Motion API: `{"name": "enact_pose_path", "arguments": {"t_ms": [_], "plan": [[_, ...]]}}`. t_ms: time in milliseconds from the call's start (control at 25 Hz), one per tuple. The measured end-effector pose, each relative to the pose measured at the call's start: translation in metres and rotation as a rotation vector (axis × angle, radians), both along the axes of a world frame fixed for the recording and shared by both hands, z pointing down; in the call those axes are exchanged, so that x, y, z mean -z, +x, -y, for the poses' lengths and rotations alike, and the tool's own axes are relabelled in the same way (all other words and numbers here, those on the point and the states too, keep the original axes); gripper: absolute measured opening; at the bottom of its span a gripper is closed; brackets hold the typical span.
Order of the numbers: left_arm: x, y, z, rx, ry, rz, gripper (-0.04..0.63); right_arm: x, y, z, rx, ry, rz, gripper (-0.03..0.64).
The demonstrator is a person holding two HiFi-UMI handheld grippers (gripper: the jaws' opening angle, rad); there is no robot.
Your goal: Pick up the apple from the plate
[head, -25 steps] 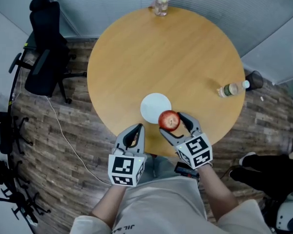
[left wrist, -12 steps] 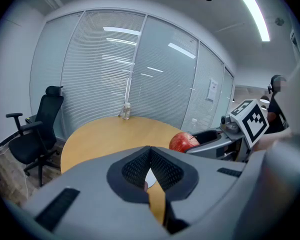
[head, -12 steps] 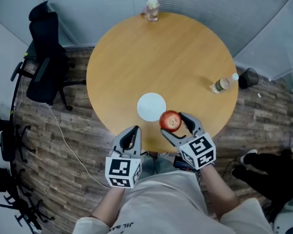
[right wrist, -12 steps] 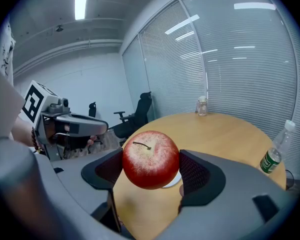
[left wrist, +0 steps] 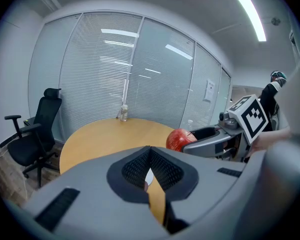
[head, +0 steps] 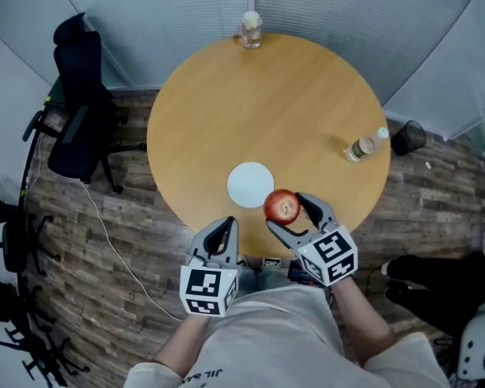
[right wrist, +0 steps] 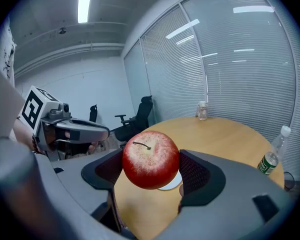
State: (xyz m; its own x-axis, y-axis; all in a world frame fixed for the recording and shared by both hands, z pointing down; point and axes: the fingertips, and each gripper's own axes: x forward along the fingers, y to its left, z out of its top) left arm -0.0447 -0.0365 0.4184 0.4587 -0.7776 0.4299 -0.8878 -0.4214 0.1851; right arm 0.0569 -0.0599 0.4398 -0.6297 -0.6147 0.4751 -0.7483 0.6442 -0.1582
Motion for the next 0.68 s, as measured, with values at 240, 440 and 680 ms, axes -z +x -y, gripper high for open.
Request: {"name": "enact_pose_path", "arguments": {"t_ms": [240,440,680], "plan": [[0.0011,-0.0015,0.0,0.007,0.004,0.001,0.002,0.0055,-0.0046,-0.003,0.005,0.009,0.009,0.365],[0.0019,0.0011,0.0012,0.008,0.013,-0.001,0.002,0.0066,-0.0067,-0.0043,0.013,0.011,0.019,0.365],[0.0008,0.0035,0.0014,0.005,0.007,-0.001,0.002,0.0082,-0.0034,-0.0036,0.007,0.014,0.018,0.365]]}}
